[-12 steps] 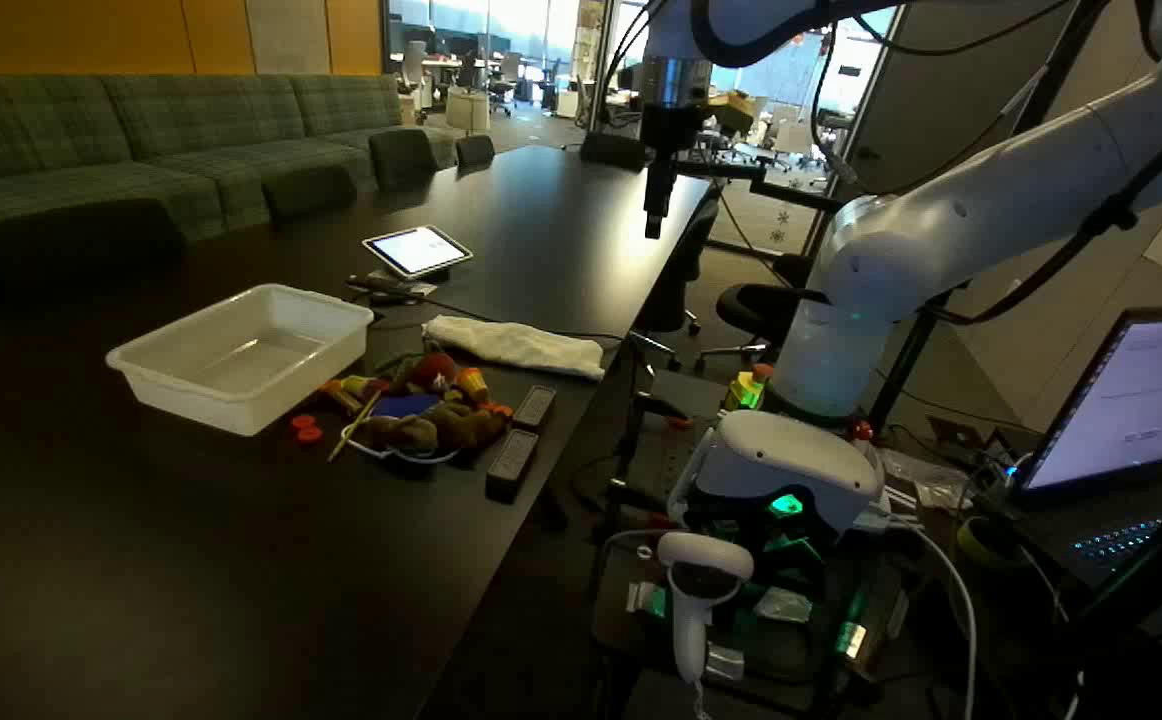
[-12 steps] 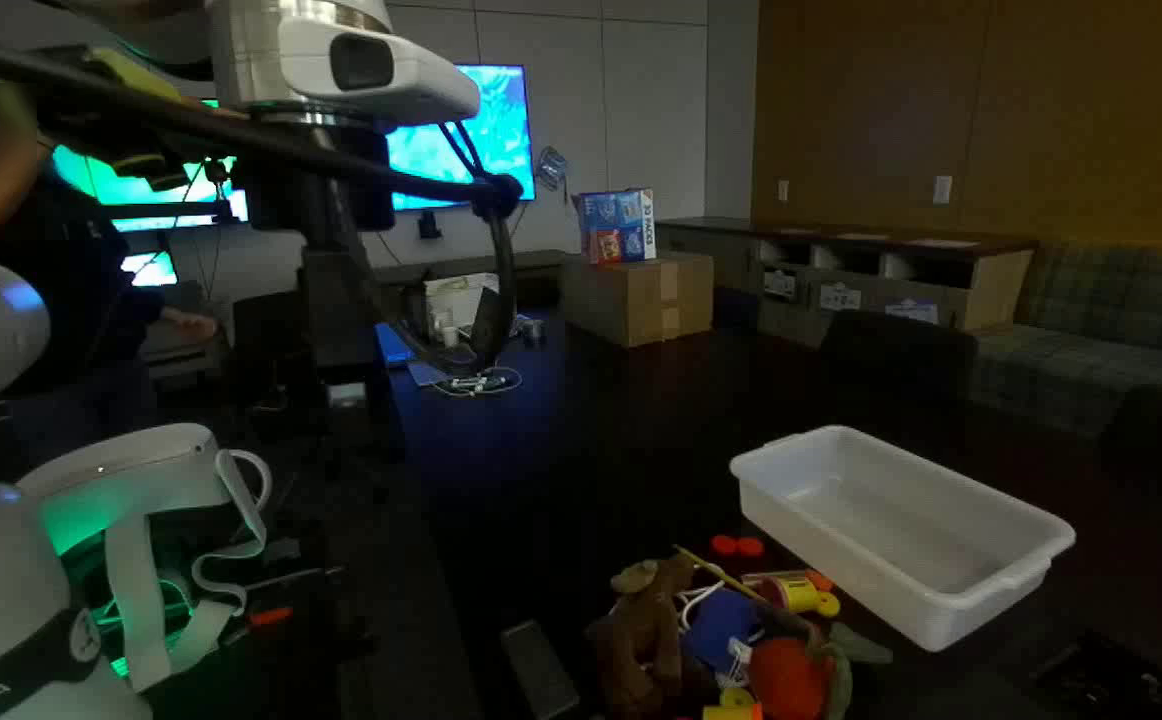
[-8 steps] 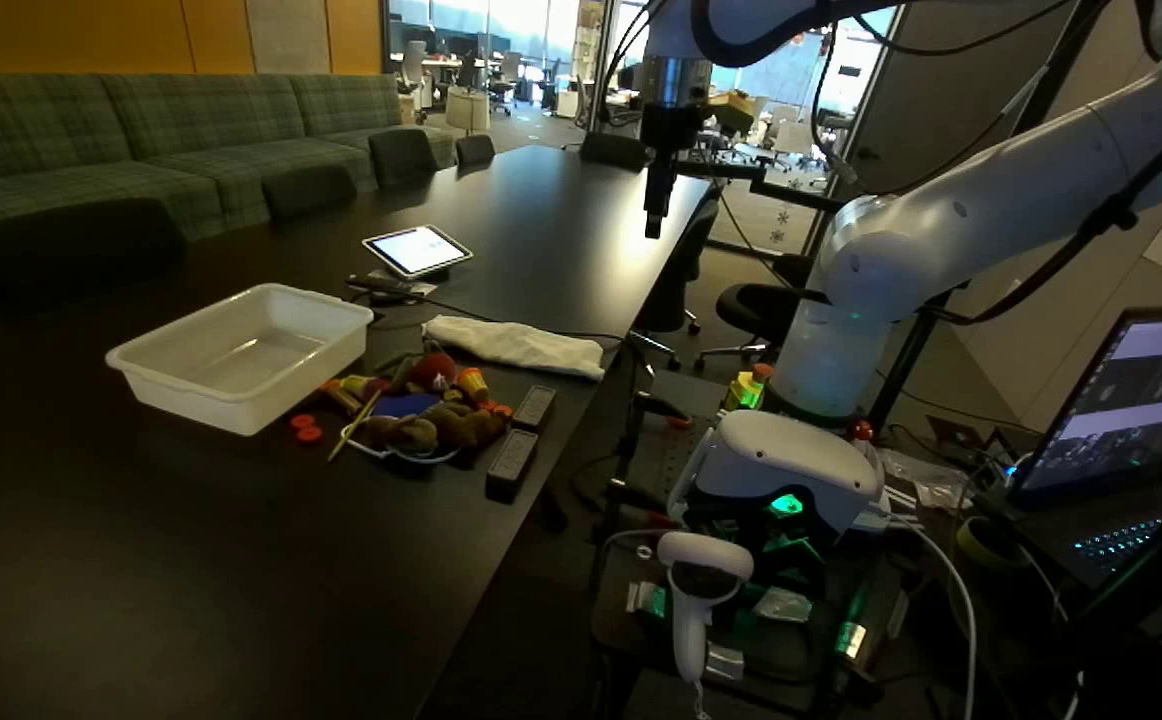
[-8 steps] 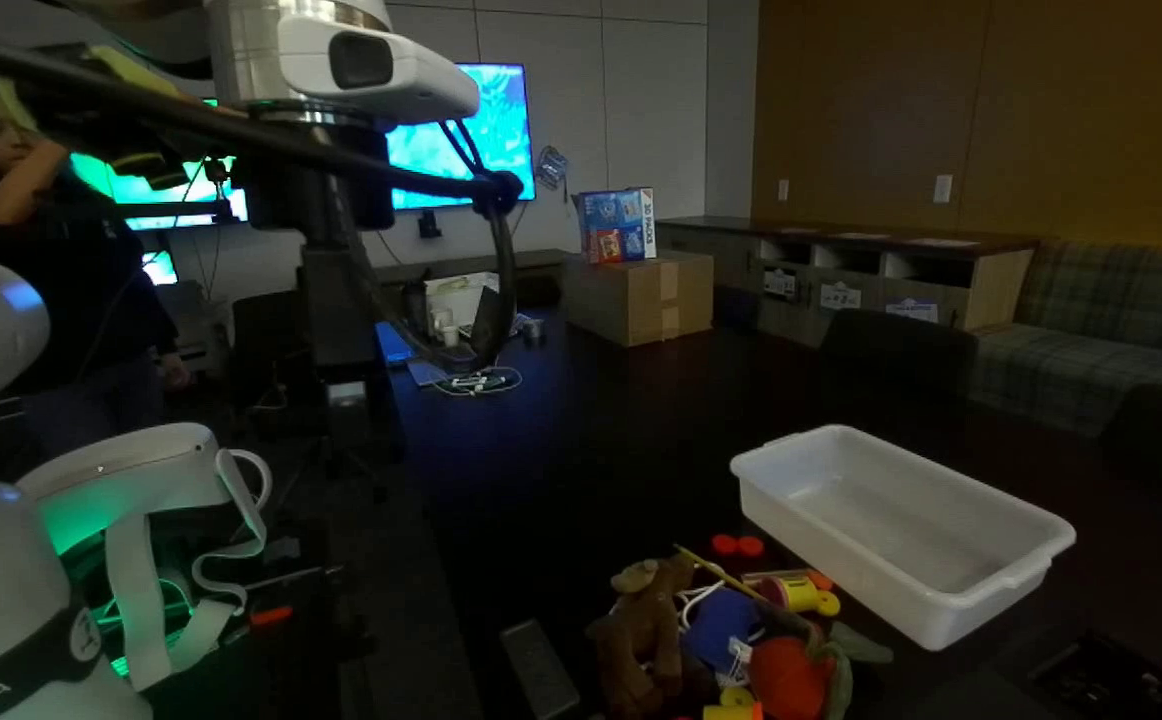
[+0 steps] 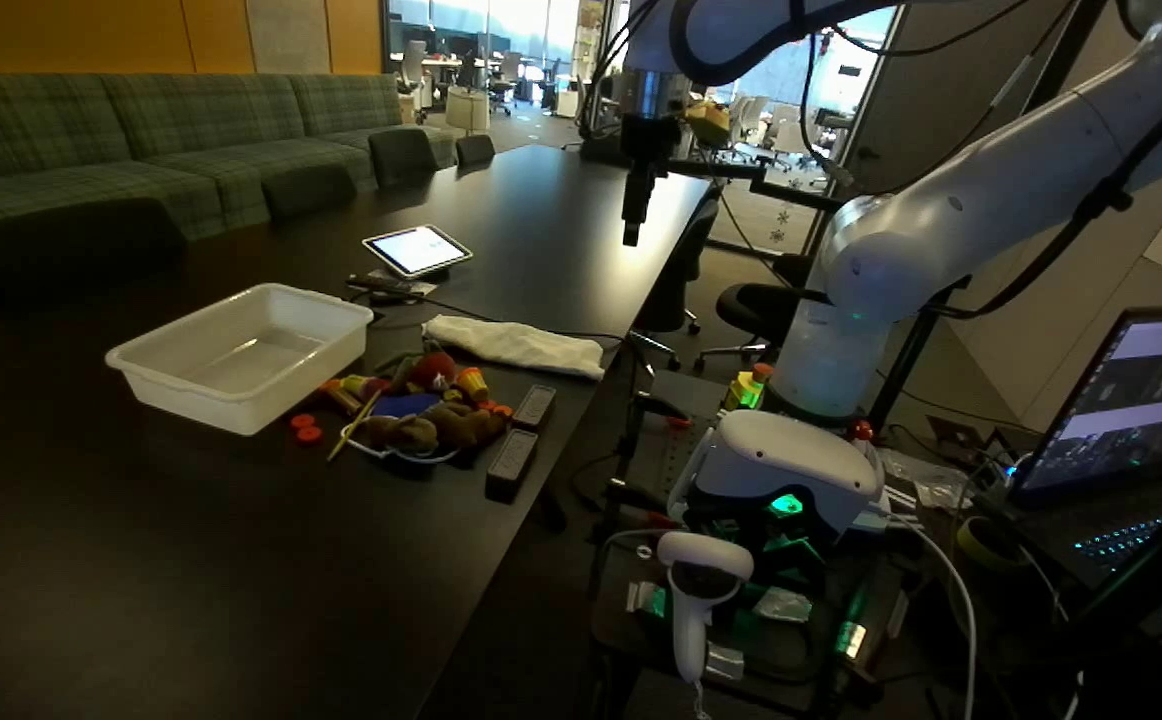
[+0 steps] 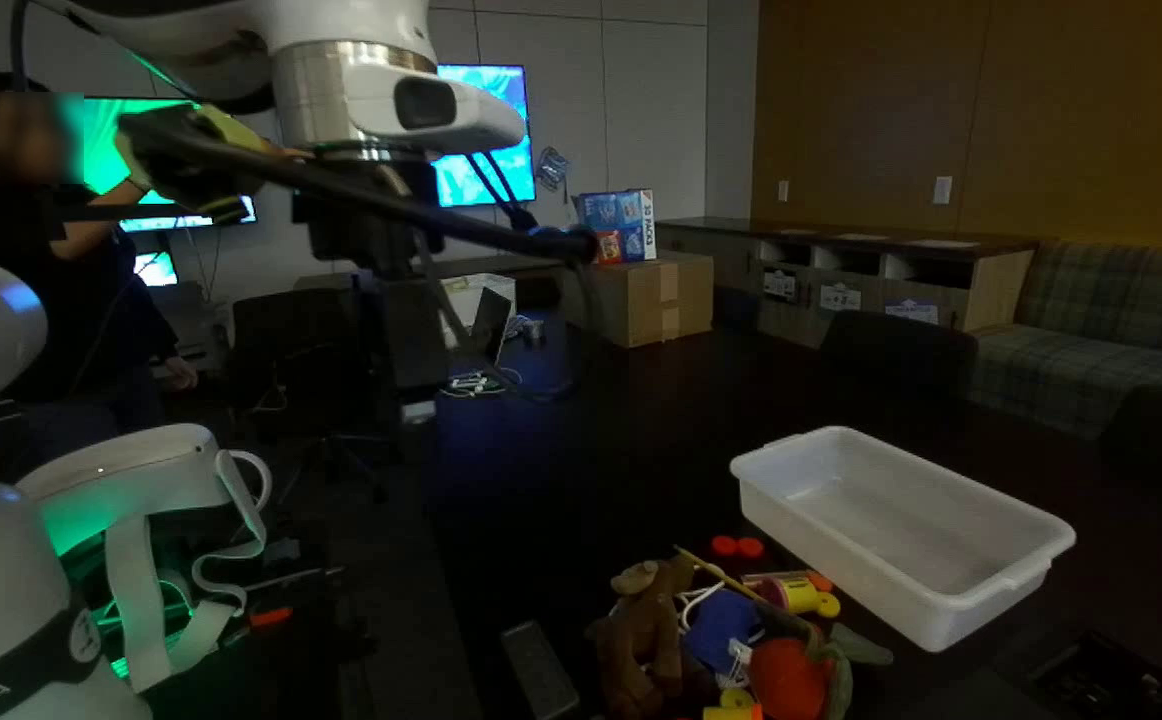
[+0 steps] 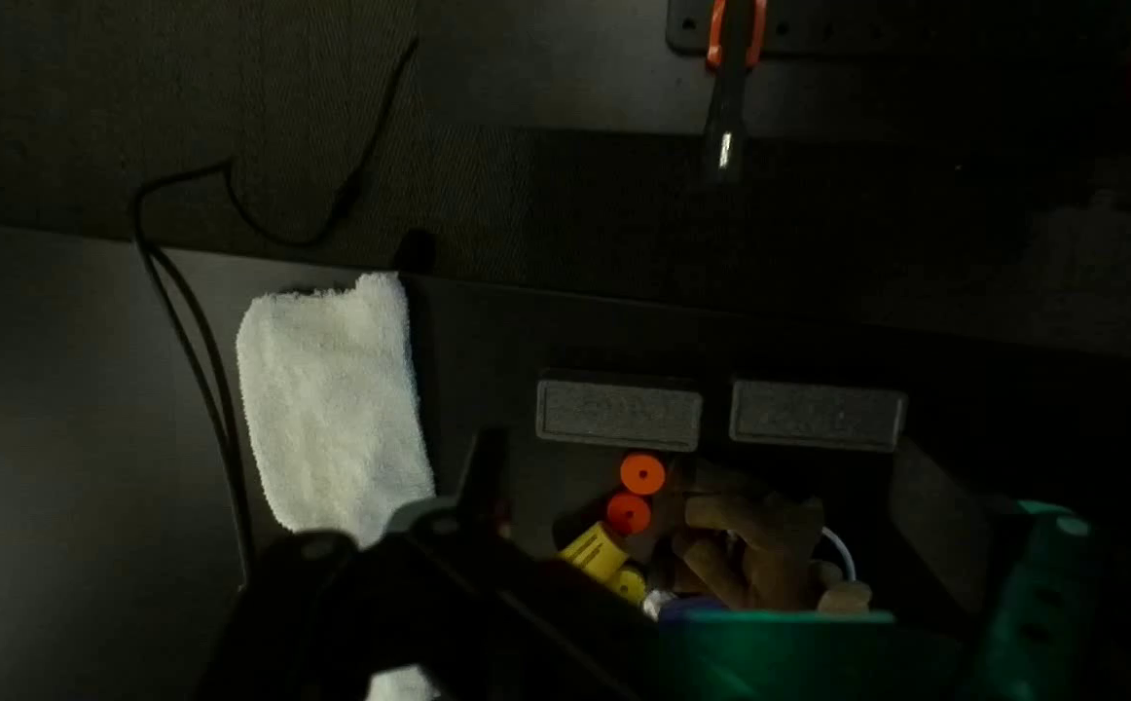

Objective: Pick up the towel from the table, sweep the objects to the left and put the towel in the plastic container.

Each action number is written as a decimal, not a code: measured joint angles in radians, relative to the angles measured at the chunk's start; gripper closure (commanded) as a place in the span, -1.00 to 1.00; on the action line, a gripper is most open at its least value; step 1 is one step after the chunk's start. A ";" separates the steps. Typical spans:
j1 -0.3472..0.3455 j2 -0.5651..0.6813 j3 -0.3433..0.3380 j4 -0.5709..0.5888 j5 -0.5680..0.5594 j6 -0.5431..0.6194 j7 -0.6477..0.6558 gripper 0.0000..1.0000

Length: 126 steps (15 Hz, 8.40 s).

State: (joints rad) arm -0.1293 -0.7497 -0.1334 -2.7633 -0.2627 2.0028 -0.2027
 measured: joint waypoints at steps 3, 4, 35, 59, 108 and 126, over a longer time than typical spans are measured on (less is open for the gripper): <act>0.005 0.158 0.000 0.010 -0.017 0.200 -0.001 -1.00; 0.005 0.220 0.000 0.018 -0.023 0.267 -0.002 -1.00; -0.341 1.643 0.056 0.958 0.131 0.645 -0.204 -1.00; -0.480 1.365 0.087 0.811 0.171 0.524 -0.523 0.86; -0.033 1.253 -0.004 0.266 -0.367 0.577 -0.789 0.86; 0.247 1.319 0.281 0.336 0.018 0.604 -0.003 0.86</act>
State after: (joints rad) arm 0.1179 0.5696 0.1476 -2.4268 -0.2450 2.6067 -0.2057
